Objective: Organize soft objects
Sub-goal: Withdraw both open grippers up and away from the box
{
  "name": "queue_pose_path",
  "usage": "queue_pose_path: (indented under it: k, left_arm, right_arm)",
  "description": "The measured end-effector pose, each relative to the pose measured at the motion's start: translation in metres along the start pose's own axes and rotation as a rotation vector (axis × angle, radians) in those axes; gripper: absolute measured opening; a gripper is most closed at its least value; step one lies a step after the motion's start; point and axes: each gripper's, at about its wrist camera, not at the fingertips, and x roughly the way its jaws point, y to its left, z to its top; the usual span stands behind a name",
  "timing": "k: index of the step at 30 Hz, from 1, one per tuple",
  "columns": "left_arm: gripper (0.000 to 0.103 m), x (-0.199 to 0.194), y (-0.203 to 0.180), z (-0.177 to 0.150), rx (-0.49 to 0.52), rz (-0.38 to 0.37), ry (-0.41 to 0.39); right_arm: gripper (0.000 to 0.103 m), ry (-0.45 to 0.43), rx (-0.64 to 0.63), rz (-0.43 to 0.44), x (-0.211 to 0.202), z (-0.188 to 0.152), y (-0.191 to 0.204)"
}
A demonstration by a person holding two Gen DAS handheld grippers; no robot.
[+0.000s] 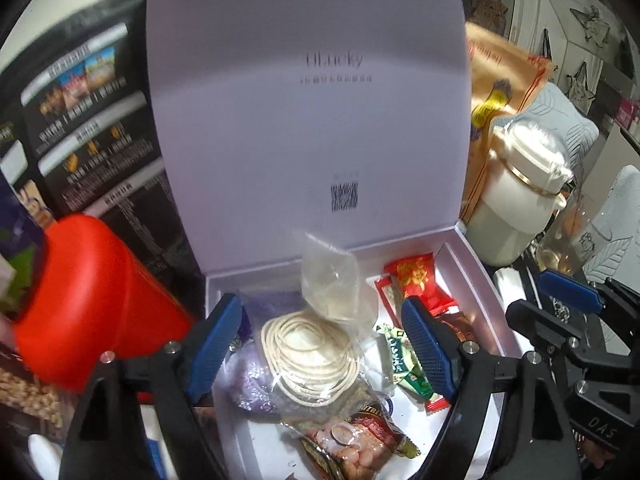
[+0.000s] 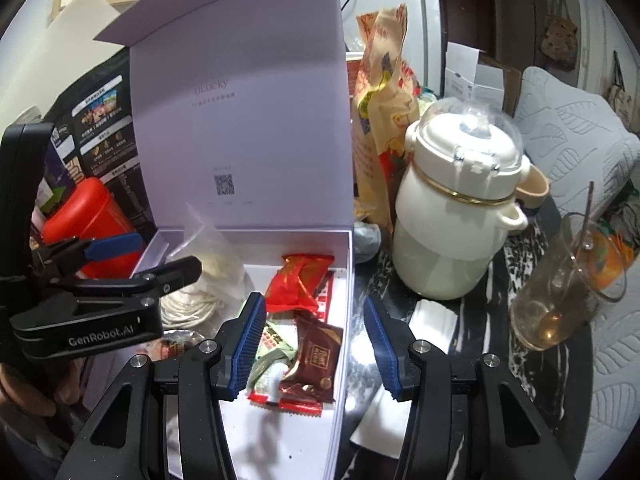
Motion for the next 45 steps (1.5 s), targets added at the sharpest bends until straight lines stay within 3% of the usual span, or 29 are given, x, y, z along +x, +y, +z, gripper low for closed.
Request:
queue_pose_path:
  k: [19, 30, 37, 42, 45]
  left_arm:
    - [0.082, -0.134, -0.003, 0.017, 0.026, 0.006, -0.220]
    - [0.082, -0.210, -0.009, -0.005, 0.046, 0.008, -0.347]
    - [0.083, -0.248, -0.005, -0.030, 0.053, 0.005, -0.408]
    - [0.100, -0.264, -0.001, -0.048, 0.065, 0.006, -0.427]
    - [0.101, -0.273, 0.001, -0.061, 0.066, 0.015, -0.449]
  right_arm:
    - [0.051, -0.196, -0.036, -0.033, -0.108, 0.023, 0.025]
    - [0.058, -0.337, -0.063, -0.040, -0.190, 0.009, 0.043]
    - [0.067, -0.388, -0.081, -0.063, -0.227, -0.012, 0.056]
    - [0.076, -0.412, -0.086, -0.092, -0.249, -0.032, 0.065]
    - [0.079, -0.419, -0.073, -0.108, -0.258, -0.045, 0.069]
